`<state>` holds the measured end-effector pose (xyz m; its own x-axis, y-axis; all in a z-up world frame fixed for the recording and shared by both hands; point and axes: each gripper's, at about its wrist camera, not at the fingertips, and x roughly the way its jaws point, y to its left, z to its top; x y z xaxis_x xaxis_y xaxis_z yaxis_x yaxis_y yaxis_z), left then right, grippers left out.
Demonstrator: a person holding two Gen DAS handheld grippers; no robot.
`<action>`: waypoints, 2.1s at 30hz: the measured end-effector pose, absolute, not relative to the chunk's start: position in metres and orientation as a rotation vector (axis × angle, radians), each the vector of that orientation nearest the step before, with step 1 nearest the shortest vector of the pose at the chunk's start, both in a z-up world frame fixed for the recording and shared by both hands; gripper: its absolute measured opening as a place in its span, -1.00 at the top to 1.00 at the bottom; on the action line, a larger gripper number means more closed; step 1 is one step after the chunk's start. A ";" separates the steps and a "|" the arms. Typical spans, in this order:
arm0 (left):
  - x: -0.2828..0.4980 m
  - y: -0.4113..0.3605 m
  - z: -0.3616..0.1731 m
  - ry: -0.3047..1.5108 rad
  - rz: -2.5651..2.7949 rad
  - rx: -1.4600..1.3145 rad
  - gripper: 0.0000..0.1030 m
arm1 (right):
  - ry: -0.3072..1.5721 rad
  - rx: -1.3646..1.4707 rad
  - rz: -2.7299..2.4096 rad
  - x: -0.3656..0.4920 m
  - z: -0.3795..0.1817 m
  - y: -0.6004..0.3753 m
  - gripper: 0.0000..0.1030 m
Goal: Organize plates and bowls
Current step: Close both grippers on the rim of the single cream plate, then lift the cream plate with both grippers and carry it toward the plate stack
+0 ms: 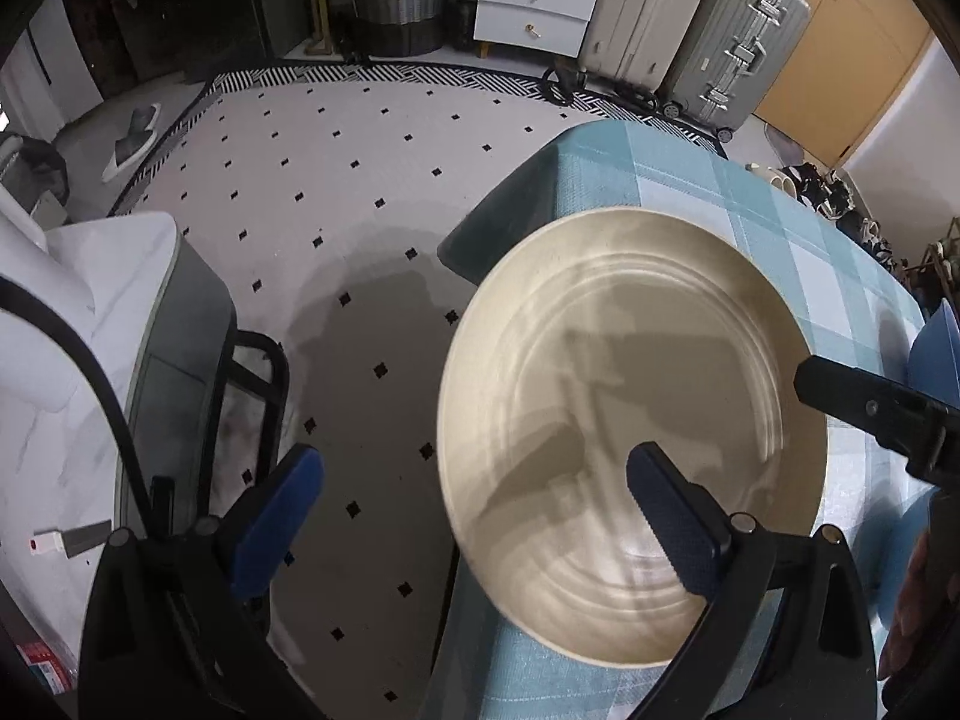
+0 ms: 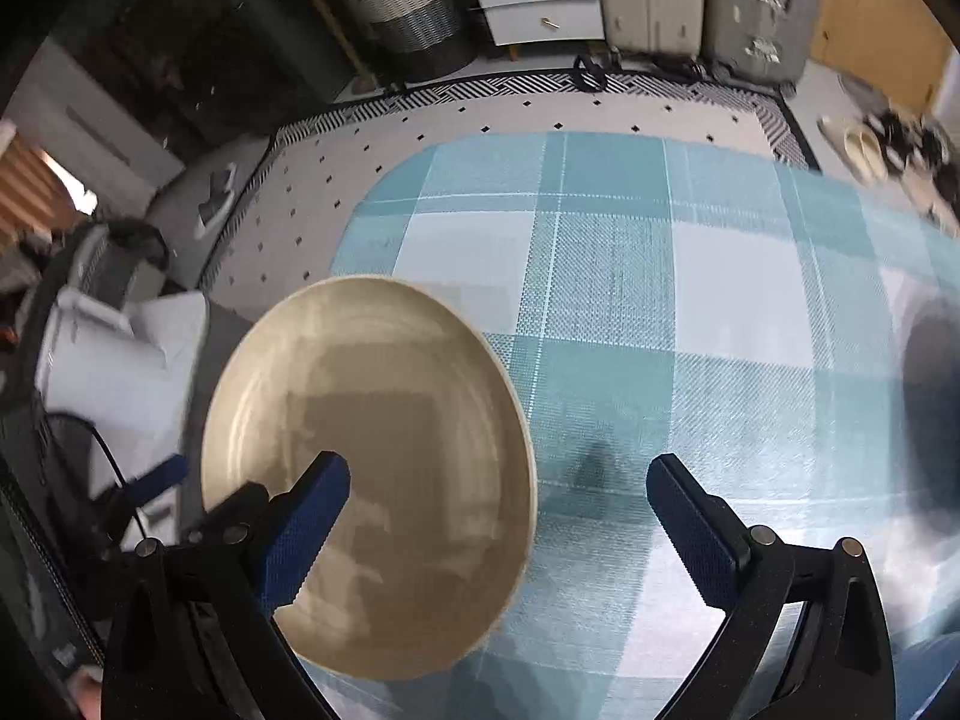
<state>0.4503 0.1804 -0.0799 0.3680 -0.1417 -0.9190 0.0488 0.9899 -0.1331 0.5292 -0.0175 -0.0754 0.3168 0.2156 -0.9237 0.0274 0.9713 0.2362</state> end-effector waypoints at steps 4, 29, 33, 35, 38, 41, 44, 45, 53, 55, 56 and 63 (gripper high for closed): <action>0.452 0.183 -0.085 1.191 -0.139 -0.120 -0.54 | 1.255 0.237 0.135 0.530 -0.081 -0.018 -0.61; 0.449 0.196 -0.081 1.154 -0.114 -0.185 0.79 | 1.205 0.187 0.136 0.518 -0.091 -0.020 0.86; 0.448 0.196 -0.079 1.154 -0.095 -0.161 0.90 | 1.202 0.194 0.136 0.516 -0.088 -0.022 0.90; 0.447 0.196 -0.079 1.154 -0.091 -0.161 0.91 | 1.200 0.192 0.136 0.516 -0.088 -0.022 0.90; 0.446 0.195 -0.078 1.154 -0.088 -0.153 0.91 | 1.204 0.203 0.137 0.515 -0.088 -0.022 0.90; 0.445 0.194 -0.078 1.155 -0.089 -0.158 0.92 | 1.210 0.218 0.143 0.517 -0.087 -0.025 0.90; 0.446 0.195 -0.078 1.159 -0.093 -0.175 0.92 | 1.202 0.223 0.145 0.516 -0.087 -0.027 0.91; 0.446 0.195 -0.078 1.160 -0.093 -0.175 0.92 | 1.197 0.224 0.145 0.515 -0.086 -0.027 0.91; 0.446 0.197 -0.081 1.164 -0.096 -0.188 0.90 | 1.220 0.239 0.165 0.515 -0.090 -0.031 0.90; 0.446 0.196 -0.082 1.164 -0.095 -0.184 0.89 | 1.231 0.253 0.171 0.516 -0.093 -0.031 0.87; 0.446 0.196 -0.081 1.163 -0.095 -0.181 0.89 | 1.229 0.254 0.172 0.516 -0.093 -0.031 0.86; 0.445 0.194 -0.081 1.161 -0.082 -0.178 0.88 | 1.223 0.276 0.174 0.513 -0.096 -0.031 0.84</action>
<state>0.4446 0.1937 -0.0809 0.3976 -0.1559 -0.9042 -0.0279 0.9829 -0.1818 0.5129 -0.0309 -0.0957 0.3332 0.2790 -0.9006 0.0161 0.9534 0.3013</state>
